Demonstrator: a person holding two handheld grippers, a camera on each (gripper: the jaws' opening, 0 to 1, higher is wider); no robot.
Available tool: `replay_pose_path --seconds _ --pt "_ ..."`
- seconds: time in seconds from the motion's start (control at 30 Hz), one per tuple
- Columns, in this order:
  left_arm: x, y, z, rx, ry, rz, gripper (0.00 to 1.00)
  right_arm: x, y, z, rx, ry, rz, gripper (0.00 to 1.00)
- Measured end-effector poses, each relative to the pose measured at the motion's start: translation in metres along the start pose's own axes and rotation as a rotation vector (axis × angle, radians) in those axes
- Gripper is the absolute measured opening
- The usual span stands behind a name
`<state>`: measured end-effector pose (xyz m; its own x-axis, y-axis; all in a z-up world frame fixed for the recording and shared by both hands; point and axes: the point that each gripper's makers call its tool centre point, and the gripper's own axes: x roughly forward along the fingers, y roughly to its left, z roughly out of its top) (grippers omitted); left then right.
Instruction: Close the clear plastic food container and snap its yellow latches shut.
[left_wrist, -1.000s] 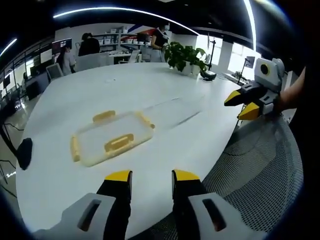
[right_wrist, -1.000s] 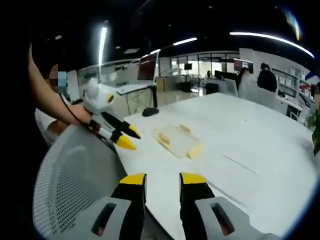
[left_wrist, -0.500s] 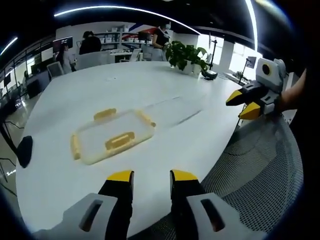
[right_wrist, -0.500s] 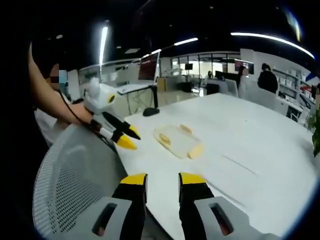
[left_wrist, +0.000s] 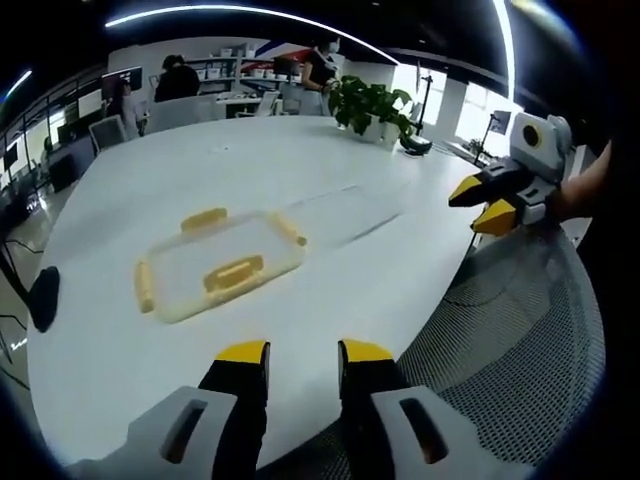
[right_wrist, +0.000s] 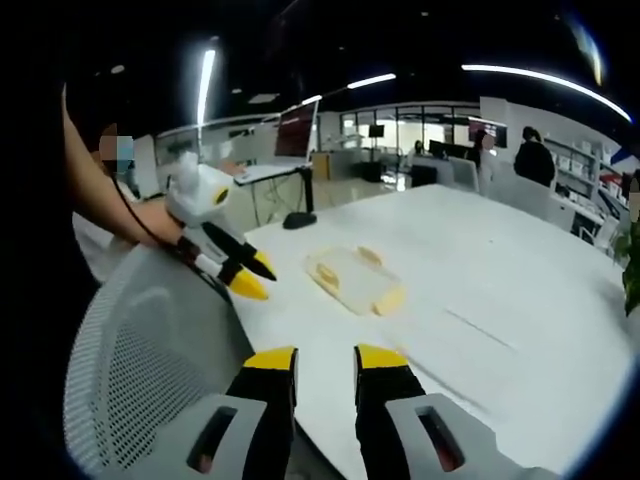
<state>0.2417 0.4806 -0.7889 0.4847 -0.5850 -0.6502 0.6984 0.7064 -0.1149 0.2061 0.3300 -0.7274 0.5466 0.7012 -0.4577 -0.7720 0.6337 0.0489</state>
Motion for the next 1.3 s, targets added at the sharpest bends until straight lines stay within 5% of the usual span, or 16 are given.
replay_pose_path --seconds 0.37,0.67,0.77,0.87,0.97,1.3 --pt "0.002 0.001 -0.006 -0.021 0.032 -0.006 0.25 0.001 0.000 -0.001 0.013 0.010 0.003 0.21" --pt "-0.001 0.001 0.006 -0.048 -0.023 -0.024 0.27 -0.003 0.003 0.014 0.014 -0.048 0.037 0.22" --pt "-0.003 0.005 0.012 -0.137 -0.064 -0.028 0.30 -0.007 0.001 0.019 -0.004 -0.075 0.037 0.22" --pt "-0.003 0.004 0.010 -0.107 -0.050 -0.027 0.32 -0.006 -0.001 0.021 0.012 -0.082 0.036 0.22" --pt "-0.008 0.004 0.026 0.022 -0.105 0.002 0.31 -0.007 -0.002 0.024 0.010 -0.091 0.033 0.25" --pt "-0.020 0.009 0.041 0.033 -0.164 0.034 0.31 0.002 -0.010 0.038 -0.017 -0.113 0.035 0.25"
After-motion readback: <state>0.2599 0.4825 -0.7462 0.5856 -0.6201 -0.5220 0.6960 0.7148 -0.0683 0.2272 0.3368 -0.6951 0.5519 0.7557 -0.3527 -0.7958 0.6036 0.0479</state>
